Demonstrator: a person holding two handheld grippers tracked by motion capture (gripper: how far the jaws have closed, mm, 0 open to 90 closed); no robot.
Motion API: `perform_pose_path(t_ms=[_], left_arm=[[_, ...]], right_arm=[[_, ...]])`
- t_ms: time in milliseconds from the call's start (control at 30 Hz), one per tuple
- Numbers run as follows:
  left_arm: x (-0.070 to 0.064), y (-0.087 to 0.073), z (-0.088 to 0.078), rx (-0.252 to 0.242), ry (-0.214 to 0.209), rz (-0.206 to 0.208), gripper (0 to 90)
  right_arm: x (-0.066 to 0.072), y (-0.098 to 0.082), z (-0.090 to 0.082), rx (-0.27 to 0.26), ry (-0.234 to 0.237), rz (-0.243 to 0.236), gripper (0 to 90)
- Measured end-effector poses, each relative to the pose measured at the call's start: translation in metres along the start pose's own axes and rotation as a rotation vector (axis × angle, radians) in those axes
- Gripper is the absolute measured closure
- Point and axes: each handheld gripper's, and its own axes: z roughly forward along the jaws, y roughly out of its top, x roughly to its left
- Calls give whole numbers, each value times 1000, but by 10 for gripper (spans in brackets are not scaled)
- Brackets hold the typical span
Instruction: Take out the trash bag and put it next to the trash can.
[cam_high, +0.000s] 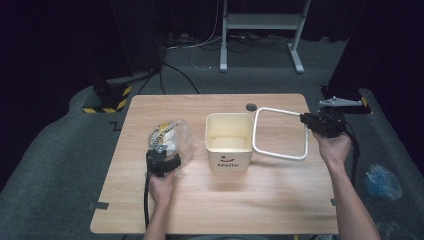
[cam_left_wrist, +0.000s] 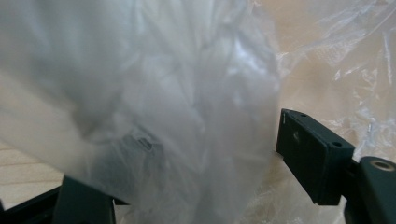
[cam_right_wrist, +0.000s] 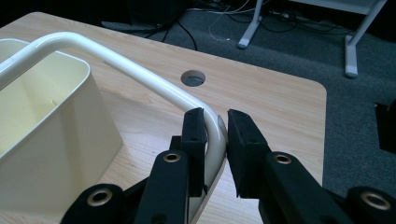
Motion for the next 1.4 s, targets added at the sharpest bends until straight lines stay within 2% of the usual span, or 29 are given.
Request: perform_pose_path(t_ms=[1400], left_arm=[[0,0,0,-1,1,-1,301]], right_arm=[[26,15,14,4,37,-19,778]])
